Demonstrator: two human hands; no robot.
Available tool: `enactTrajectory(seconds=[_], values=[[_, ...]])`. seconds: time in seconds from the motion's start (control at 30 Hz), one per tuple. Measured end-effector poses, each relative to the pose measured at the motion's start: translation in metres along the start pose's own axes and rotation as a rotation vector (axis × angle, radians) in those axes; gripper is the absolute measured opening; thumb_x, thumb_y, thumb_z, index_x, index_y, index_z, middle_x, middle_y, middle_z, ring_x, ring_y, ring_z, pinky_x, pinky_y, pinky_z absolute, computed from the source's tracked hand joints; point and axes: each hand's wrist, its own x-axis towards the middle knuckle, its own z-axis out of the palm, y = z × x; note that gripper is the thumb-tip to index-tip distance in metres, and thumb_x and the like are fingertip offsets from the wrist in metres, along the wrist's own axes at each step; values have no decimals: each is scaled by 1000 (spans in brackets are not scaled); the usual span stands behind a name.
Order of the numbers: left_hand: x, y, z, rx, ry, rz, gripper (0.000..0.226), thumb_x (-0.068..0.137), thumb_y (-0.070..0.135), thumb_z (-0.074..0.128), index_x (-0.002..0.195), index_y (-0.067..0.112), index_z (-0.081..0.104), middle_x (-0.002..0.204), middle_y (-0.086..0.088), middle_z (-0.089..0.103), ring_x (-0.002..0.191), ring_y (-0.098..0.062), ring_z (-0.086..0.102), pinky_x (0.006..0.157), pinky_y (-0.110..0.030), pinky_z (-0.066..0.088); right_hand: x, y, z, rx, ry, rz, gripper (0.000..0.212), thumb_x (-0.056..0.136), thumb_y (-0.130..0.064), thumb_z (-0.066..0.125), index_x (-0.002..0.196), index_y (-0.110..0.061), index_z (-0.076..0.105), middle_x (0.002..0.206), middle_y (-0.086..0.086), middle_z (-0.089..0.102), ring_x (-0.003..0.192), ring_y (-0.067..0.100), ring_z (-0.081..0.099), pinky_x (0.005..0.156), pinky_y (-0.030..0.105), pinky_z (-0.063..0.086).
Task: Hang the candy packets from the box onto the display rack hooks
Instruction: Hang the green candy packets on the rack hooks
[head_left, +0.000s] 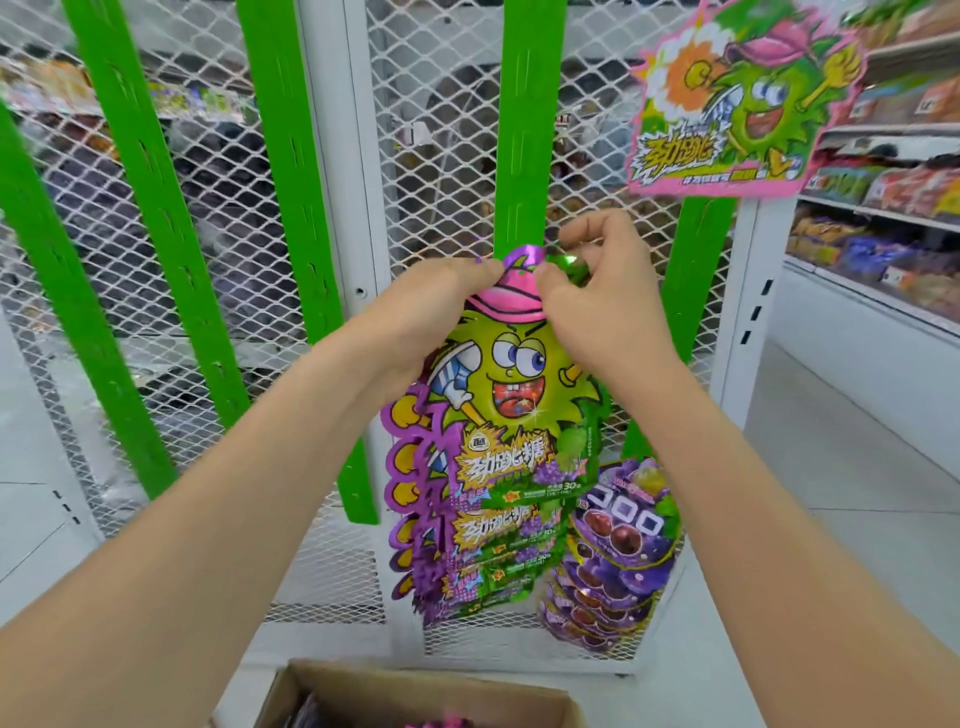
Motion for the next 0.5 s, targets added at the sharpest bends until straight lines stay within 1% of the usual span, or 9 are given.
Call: enactTrajectory(seconds=[0.03,0.1,0.13,0.17,0.27,0.37,0.43,0.47,0.5], values=[[-2,-2,-1,2,-3,20,33,93,45,68,108,18,80,107,-9,81,102,-31,77,107,-54,55,-4,3,1,-7,-12,5,25,92,-23,69,111,-26,54,98,-8,64,76,8,53,73,29,40],[-4,-8,-3,48,11,67,56,80,58,72,123,22,77,123,-1,78,119,-26,71,113,-52,49,-12,9,3,-27,-41,5,23,93,-24,69,111,-28,56,99,-6,68,79,10,56,75,28,40],[-5,-9,-3,80,22,90,58,82,61,71,128,25,74,128,2,76,124,-23,68,115,-50,48,-16,11,3,-42,-50,-4,21,94,-24,69,110,-29,58,99,-7,70,82,9,59,77,27,41],[-8,-10,-2,105,35,108,51,90,58,68,130,26,73,130,4,74,126,-21,67,116,-48,47,-19,12,4,-56,-49,-15,19,95,-24,69,110,-28,60,99,-8,71,86,8,62,78,26,41],[-8,-11,-3,162,26,171,25,106,42,57,117,29,76,120,5,78,119,-20,70,114,-47,49,-25,8,1,-62,-10,-61,19,95,-25,71,112,-26,63,105,-14,72,99,6,67,84,30,49],[-7,-12,-5,218,3,244,34,108,41,50,104,19,76,100,0,79,97,-21,73,102,-51,55,-26,6,-2,-87,1,-112,19,95,-27,72,112,-27,63,105,-18,70,100,5,66,89,37,54],[-7,-18,-5,417,95,361,36,109,43,47,105,15,71,84,0,66,76,-17,60,84,-41,53,-30,10,-1,-124,-4,-130,23,94,-28,74,113,-26,62,99,-20,66,94,7,64,88,39,54],[-8,-26,-5,564,183,437,32,108,43,48,110,18,68,87,3,65,79,-16,59,82,-40,49,-34,13,0,-148,3,-139,27,93,-29,76,115,-26,61,98,-21,63,94,8,63,89,38,53],[-11,-35,-4,711,286,517,28,107,43,50,120,24,65,100,5,68,93,-18,61,88,-42,48,-39,17,2,-177,26,-154,32,91,-29,78,117,-26,60,101,-19,62,97,10,62,91,39,53]])
